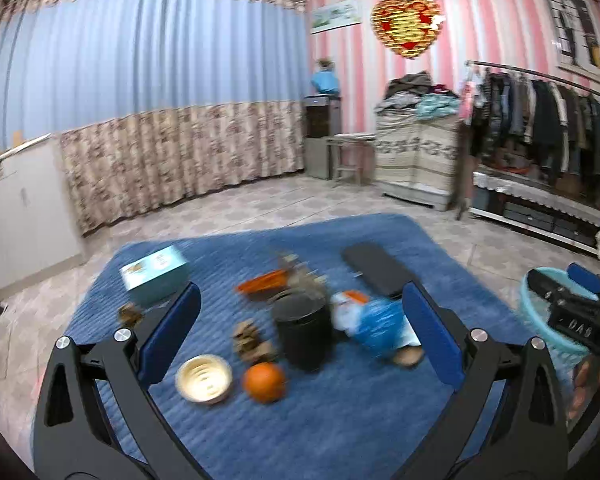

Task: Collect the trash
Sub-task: 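Grasp the cream plastic lid with the left tool while the right tool grasps the blue bag, then carry the lid and blue bag over the basket and open both tools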

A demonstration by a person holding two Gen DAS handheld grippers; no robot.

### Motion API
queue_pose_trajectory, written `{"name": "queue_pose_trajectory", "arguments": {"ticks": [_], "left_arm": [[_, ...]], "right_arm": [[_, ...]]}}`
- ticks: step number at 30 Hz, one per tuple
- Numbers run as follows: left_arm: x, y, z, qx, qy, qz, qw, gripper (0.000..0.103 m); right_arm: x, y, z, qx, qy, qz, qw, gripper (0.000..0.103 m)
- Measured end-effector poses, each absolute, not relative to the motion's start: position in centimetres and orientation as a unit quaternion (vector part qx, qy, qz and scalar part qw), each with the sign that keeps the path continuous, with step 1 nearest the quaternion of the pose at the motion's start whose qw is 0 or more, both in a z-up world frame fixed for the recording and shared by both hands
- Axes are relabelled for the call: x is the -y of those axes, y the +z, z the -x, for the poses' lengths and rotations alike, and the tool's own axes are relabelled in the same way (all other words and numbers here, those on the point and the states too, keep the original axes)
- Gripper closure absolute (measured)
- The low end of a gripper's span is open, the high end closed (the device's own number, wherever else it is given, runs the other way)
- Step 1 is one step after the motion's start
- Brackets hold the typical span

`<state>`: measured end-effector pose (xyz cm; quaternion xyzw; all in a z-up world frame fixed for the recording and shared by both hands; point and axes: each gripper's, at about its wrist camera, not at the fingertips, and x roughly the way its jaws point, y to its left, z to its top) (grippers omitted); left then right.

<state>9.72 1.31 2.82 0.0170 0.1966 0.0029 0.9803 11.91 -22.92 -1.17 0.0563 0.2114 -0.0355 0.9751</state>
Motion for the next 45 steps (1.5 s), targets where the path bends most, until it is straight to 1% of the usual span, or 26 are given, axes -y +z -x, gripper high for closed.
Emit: {"name": "queue_pose_trajectory", "arguments": {"ticks": [4,5,6,14,18,21,25,30,32,34,36,38,40,42,43,44,45], "left_arm": [[-4.9,1.4,-9.5,-0.212,0.027,-0.005,0.977,0.006],[-5.8,0.9,-9.4,-0.215,0.034,-0.001,0.976,0.006],[-6.9,0.4,-9.3,-0.222,0.041,0.002,0.974,0.006],[-12.0,-3.7,-9.7,-0.285,0.045,0.033,0.957,0.006],[-12.7,-6.1,-10.8,-0.311,0.053,0.049,0.948,0.006],[-12.1,-7.0,-11.9,-0.315,0.057,0.028,0.947,0.006],[-11.5,-8.3,-14.2,-0.344,0.071,0.0,0.936,0.006],[-12.0,-8.8,-16.3,-0.373,0.036,0.034,0.926,0.009],[-12.2,-8.9,-16.8,-0.379,0.031,0.04,0.924,0.013],[-12.3,-9.1,-17.5,-0.384,0.025,0.043,0.922,0.023],[-12.3,-9.3,-18.1,-0.391,0.022,0.043,0.919,0.025],[-12.3,-9.5,-18.6,-0.395,0.014,0.045,0.917,0.031],[-11.9,-9.6,-18.8,-0.397,0.004,0.038,0.917,0.042],[-11.5,-9.5,-18.7,-0.395,0.001,0.028,0.918,0.042],[-11.4,-9.5,-18.6,-0.395,0.001,0.025,0.919,0.042],[-11.3,-9.5,-18.5,-0.394,0.002,0.024,0.919,0.042],[-11.4,-9.5,-18.5,-0.394,0.001,0.025,0.919,0.042]], "right_arm": [[21.5,-1.8,-12.3,-0.217,-0.025,-0.042,0.975,0.012],[21.3,-1.9,-12.5,-0.219,-0.023,-0.039,0.975,0.007],[20.8,-2.1,-12.5,-0.219,-0.021,-0.033,0.975,0.006],[19.5,-2.7,-14.4,-0.24,-0.02,-0.001,0.971,0.006],[18.6,-3.5,-15.5,-0.264,-0.032,0.014,0.964,0.006],[18.4,-4.0,-16.1,-0.278,-0.029,0.005,0.96,0.006],[18.7,-4.8,-17.0,-0.298,-0.022,-0.014,0.954,0.006],[18.1,-5.9,-17.9,-0.314,0.005,-0.005,0.949,0.006],[17.4,-6.3,-18.2,-0.318,0.019,-0.005,0.948,0.006],[16.3,-6.4,-18.9,-0.321,0.025,0.008,0.947,0.006],[14.9,-6.4,-19.8,-0.321,0.037,0.023,0.946,0.006],[14.0,-6.4,-20.4,-0.319,0.043,0.032,0.946,0.006],[12.8,-6.6,-21.0,-0.321,0.054,0.038,0.945,0.006],[11.8,-6.8,-21.4,-0.32,0.057,0.047,0.945,0.007],[11.4,-7.0,-21.7,-0.322,0.058,0.053,0.943,0.01],[11.0,-7.4,-22.0,-0.331,0.063,0.055,0.94,0.021],[11.0,-7.6,-22.2,-0.339,0.069,0.051,0.937,0.029]]}}
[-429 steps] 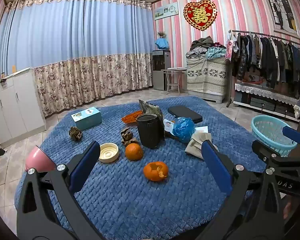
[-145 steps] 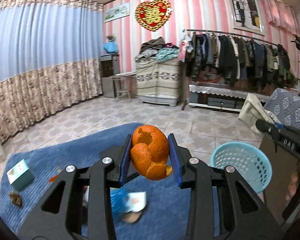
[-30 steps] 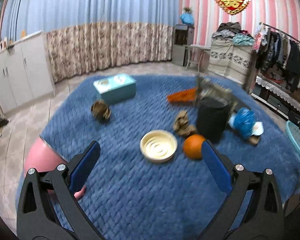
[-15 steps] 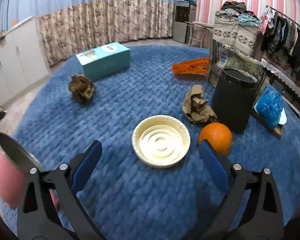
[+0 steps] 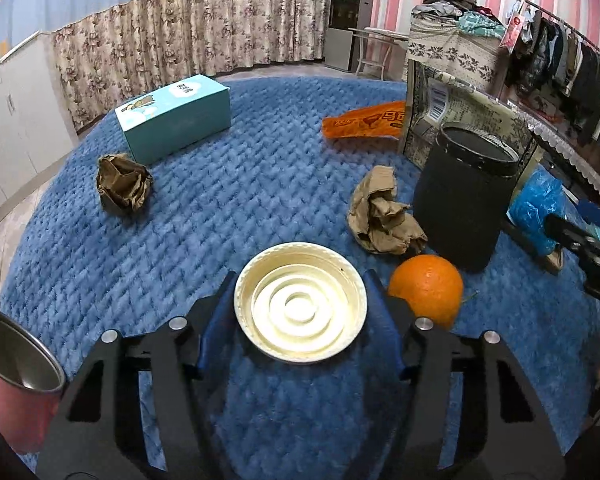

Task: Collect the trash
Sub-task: 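Carry the lid and blue bag over the basket and open both tools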

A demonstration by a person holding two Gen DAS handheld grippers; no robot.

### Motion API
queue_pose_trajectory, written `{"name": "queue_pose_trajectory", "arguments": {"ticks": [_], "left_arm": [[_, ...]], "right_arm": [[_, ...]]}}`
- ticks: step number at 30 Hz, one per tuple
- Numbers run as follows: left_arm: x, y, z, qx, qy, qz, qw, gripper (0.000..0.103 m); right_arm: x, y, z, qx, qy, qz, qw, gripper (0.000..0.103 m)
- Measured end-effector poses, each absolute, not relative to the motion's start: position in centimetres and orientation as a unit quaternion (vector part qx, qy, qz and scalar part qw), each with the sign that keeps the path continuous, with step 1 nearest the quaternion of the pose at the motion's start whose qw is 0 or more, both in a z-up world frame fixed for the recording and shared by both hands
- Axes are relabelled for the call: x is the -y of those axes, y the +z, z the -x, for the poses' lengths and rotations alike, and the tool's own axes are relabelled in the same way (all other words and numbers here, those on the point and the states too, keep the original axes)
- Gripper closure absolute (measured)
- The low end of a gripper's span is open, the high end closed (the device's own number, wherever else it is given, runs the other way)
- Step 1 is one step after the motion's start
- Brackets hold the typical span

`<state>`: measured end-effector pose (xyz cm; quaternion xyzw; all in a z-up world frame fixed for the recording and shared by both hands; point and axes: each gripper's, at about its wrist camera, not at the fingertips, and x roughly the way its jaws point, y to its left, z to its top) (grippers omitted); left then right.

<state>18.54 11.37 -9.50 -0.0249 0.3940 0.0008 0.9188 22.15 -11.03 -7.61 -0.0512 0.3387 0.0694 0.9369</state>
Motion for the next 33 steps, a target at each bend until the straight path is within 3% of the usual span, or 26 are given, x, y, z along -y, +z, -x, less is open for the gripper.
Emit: {"name": "queue_pose_trajectory", "arguments": {"ticks": [2,6,17,33], "left_arm": [[-11.5,-9.5,-18.4,-0.393,0.001,0.029,0.919,0.042],[-12.0,-8.7,-17.8,-0.378,0.019,0.033,0.925,0.042],[-9.2,-0.3,-14.4,-0.27,0.016,0.042,0.962,0.042],[13.5,6.8,-15.1,-0.19,-0.2,-0.023,0.961,0.042]], "right_arm": [[11.4,-8.0,-22.5,-0.355,0.095,0.026,0.93,0.06],[12.6,-6.4,-21.3,-0.321,0.096,0.005,0.942,0.074],[18.6,0.4,-14.4,-0.199,0.045,-0.014,0.979,0.075],[36.2,1.7,-7.7,-0.165,-0.139,-0.097,0.972,0.075]]}}
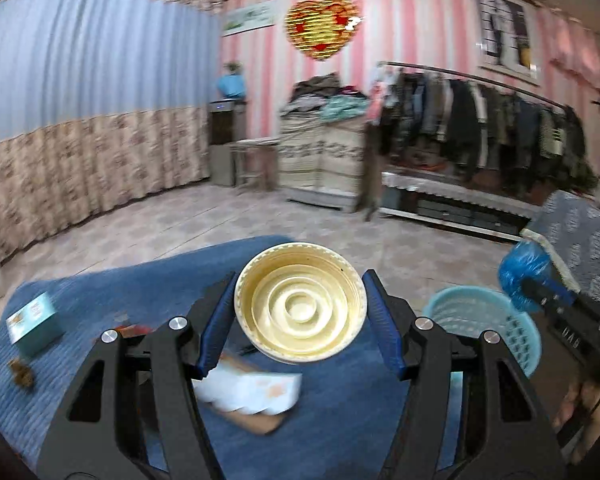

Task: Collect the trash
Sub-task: 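Carry the lid and blue bag over the basket and open both tools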

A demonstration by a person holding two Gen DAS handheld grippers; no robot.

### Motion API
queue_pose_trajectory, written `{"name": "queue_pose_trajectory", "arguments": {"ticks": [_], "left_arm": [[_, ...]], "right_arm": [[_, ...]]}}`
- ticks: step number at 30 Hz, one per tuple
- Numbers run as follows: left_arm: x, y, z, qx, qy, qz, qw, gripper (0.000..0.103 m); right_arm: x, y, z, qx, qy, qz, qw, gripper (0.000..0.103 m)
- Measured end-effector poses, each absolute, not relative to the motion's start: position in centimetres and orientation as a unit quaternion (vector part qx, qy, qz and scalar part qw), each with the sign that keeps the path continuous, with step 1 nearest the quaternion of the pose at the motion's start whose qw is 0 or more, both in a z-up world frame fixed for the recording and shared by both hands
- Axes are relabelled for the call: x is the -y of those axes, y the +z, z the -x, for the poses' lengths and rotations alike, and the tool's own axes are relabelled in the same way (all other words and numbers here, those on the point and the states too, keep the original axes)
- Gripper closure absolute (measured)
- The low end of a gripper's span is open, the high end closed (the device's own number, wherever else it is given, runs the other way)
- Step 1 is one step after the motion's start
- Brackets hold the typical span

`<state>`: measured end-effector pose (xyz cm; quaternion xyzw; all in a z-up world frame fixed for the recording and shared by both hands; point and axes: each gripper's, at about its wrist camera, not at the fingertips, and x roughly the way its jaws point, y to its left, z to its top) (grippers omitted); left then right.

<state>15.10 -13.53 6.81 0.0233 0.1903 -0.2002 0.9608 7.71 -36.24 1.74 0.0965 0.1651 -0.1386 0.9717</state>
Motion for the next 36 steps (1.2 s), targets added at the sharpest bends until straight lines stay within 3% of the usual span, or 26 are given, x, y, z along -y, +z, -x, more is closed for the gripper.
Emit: {"name": "queue_pose_trajectory", "arguments": {"ticks": [17,36], "left_arm": [[30.4,1.4,-18.3,-0.222,-0.304,-0.082,0.923,0.042],[37.7,-5.2,-21.4,-0.275,-0.355,-0.101,0.888,0.042]], "right_arm": [[44.7,-2.7,-7.9,-0.198,-0.217,-0.147,0.945,0.075],[47.8,-5.9,-8.7,-0.237,-0.249,-0.197,0.918,0.075]]}}
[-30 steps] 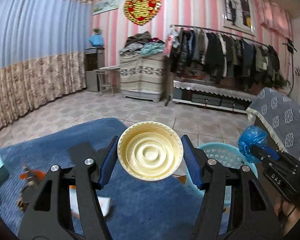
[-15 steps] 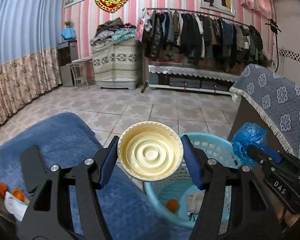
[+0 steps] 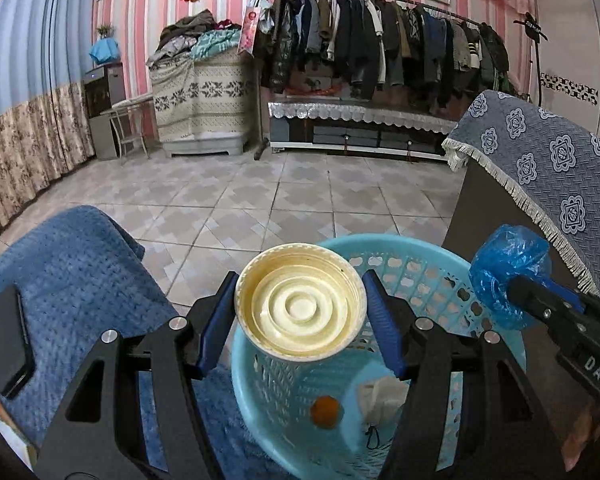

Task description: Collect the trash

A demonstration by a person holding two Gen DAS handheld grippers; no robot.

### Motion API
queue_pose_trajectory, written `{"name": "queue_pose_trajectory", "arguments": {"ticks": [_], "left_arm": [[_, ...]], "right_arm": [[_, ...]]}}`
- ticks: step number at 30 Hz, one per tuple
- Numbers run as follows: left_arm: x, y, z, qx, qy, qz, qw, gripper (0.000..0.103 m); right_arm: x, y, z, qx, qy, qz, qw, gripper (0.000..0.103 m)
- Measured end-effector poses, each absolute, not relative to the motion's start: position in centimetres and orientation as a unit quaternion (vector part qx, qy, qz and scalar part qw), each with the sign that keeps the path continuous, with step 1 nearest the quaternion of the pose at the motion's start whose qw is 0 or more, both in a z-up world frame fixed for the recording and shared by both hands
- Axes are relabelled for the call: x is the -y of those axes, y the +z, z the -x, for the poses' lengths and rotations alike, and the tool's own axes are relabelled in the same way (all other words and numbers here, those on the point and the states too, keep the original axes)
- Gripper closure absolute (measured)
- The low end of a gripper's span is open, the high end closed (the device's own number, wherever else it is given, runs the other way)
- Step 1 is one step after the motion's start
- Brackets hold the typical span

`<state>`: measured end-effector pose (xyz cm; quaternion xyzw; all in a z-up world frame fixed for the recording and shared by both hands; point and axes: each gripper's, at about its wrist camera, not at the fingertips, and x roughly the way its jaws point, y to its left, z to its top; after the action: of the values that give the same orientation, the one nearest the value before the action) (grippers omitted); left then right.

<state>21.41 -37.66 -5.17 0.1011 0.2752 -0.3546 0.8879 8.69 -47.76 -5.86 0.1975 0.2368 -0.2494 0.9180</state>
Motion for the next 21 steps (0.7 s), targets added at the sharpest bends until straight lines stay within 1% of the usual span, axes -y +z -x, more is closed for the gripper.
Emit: {"name": "queue_pose_trajectory", "arguments": {"ticks": [2,3,4,7,10,16,20,21], "left_arm": [[37.6,-5.3,-21.7,-0.277,-0.356,-0.097,0.887,0.037],[37.6,-5.4,-21.7,-0.276,-0.351,-0.096,0.89,0.03],[37.5,-5.3,-21.8,-0.274,-0.344,-0.095,0.893,0.026],[36.3,-4.2,-21.8,-0.261,-0.329,-0.092,0.903,0.022],[34.7,-2.9,-21.6,-0.24,-0.302,-0.092,0.918,0.011],[30.4,-0.3,-20.7,-0.204,-0.244,-0.093,0.944,0.006],[27.9,0.4,-20.3,-0.208,-0.207,-0.087,0.952,0.006],[27.2,0.4,-20.2,-0.209,-0.198,-0.083,0.954,0.006]], "right_arm": [[47.6,-5.9,-8.9,-0.239,-0.247,-0.196,0.918,0.075],[47.3,-5.9,-9.1,-0.241,-0.244,-0.193,0.919,0.075],[47.2,-5.9,-9.2,-0.243,-0.243,-0.19,0.92,0.075],[46.9,-5.9,-9.6,-0.246,-0.238,-0.186,0.921,0.075],[46.5,-6.1,-10.3,-0.25,-0.228,-0.184,0.923,0.075],[44.4,-6.1,-11.9,-0.256,-0.208,-0.166,0.93,0.075],[44.1,-6.2,-12.6,-0.259,-0.206,-0.165,0.929,0.073],[44.0,-6.4,-12.7,-0.261,-0.208,-0.164,0.928,0.071]]}}
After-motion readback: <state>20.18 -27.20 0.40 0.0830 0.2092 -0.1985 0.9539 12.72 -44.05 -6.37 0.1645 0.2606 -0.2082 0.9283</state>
